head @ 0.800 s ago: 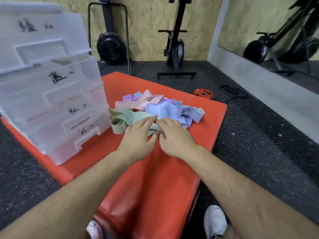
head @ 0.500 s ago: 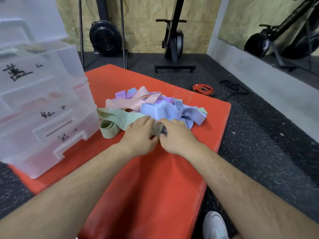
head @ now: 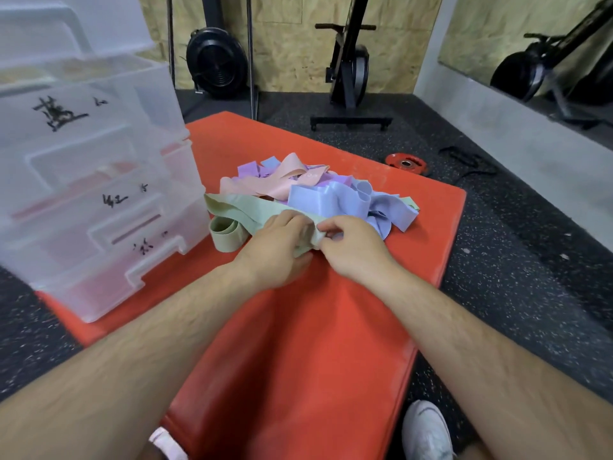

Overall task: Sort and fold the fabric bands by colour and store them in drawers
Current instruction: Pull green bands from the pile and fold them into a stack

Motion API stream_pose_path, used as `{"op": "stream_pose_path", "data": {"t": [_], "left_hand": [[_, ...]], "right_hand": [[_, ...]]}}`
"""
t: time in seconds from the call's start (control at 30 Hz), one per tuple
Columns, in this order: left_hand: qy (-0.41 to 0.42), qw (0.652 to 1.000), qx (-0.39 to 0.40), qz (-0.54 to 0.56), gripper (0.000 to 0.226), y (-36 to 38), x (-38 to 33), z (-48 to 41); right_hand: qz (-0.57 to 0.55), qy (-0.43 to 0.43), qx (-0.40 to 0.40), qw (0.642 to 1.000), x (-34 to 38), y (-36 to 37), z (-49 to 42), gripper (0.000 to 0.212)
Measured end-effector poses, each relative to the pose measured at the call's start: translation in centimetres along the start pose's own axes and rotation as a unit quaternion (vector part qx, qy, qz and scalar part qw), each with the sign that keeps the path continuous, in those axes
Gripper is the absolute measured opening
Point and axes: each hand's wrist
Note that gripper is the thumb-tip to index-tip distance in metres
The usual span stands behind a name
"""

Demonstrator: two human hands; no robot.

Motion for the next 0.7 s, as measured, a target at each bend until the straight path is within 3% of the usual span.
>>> {"op": "stream_pose_path", "data": {"t": [0.27,0.4,0.47,0.6,0.7], "left_hand": [[0.03,0.978,-0.056,0.197,0.074,-4.4,-4.7,1.5],[0.041,0.959,-0.104,0.259,0.033,-6.4,-8.3,3.2],[0.06,0.937,-0.118,0.324,0.011,-6.9,-9.2,3.8],[0.043,0.907,-0.134,0.396,0.022,-6.6,-10.2,4.9],[0.021,0.901,-0.155,0.404,0.013,-5.7,-9.8,5.1]], "right_hand": [[-0.061,-0.187,-0.147,0.969,3.0,-4.2,2.7,0.015],[-0.082,-0.244,-0.209,0.943,4.4,-7.4,4.5,0.023],[-0.129,-0.246,-0.205,0.939,4.8,-8.6,5.2,0.027],[-0.296,-0.209,-0.118,0.924,5.1,-8.9,6.1,0.032],[-0.356,-0.13,-0.033,0.925,5.1,-8.0,6.4,0.046]]}}
Point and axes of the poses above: each hand's wrist, its own z-axis away from the middle knuckle, its own y-axis out of the palm, x = y × z, and after that the axes turned 14 degrees about z, right-handed
